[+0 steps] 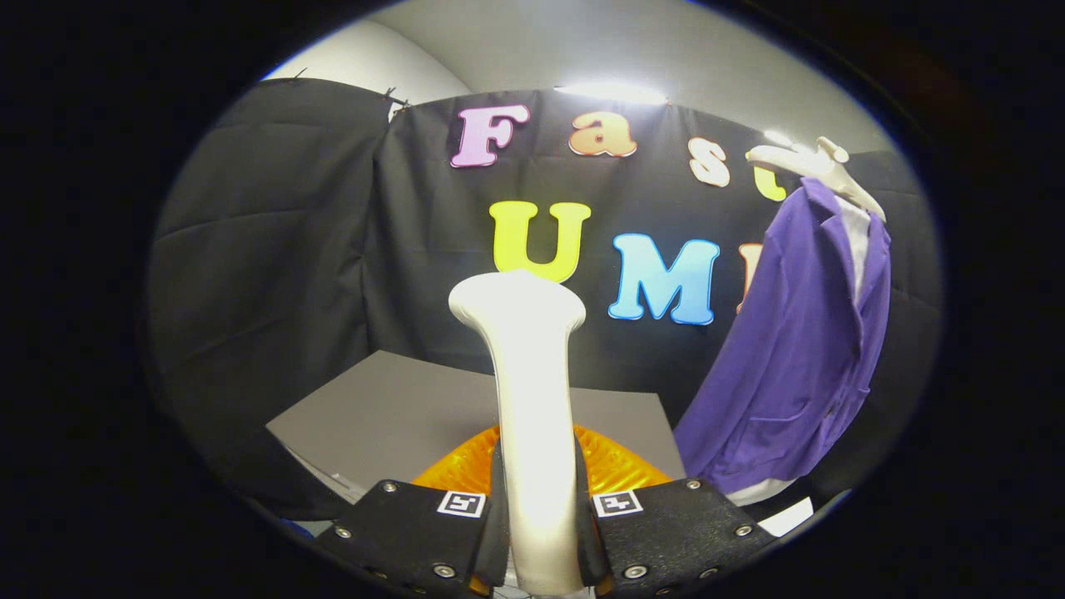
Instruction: Iron the clothes twice with a garment steamer, once on the left side and once on the right side.
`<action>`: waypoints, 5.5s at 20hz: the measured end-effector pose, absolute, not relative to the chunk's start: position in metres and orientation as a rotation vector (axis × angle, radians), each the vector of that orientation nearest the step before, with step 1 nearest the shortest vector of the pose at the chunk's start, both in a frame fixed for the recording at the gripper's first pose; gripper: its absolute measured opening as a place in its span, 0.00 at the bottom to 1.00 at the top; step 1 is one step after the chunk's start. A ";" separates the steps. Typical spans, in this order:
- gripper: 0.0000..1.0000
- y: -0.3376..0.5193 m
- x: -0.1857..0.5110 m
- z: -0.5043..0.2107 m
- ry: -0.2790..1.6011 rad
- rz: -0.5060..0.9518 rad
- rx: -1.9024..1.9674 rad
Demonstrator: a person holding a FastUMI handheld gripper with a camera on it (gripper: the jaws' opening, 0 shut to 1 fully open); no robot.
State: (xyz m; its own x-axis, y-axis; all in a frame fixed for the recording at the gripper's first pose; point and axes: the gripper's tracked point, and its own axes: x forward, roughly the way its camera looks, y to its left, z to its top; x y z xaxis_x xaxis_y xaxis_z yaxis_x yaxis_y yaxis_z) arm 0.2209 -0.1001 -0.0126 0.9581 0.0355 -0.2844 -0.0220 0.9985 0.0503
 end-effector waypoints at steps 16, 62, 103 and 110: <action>0.32 -0.188 0.084 0.023 -0.035 0.053 0.031; 0.33 -0.431 0.227 -0.118 0.160 -0.533 -0.151; 0.33 -0.538 0.151 0.042 -0.011 -0.759 -0.173; 0.33 -0.584 0.167 0.057 -0.073 -0.821 -0.197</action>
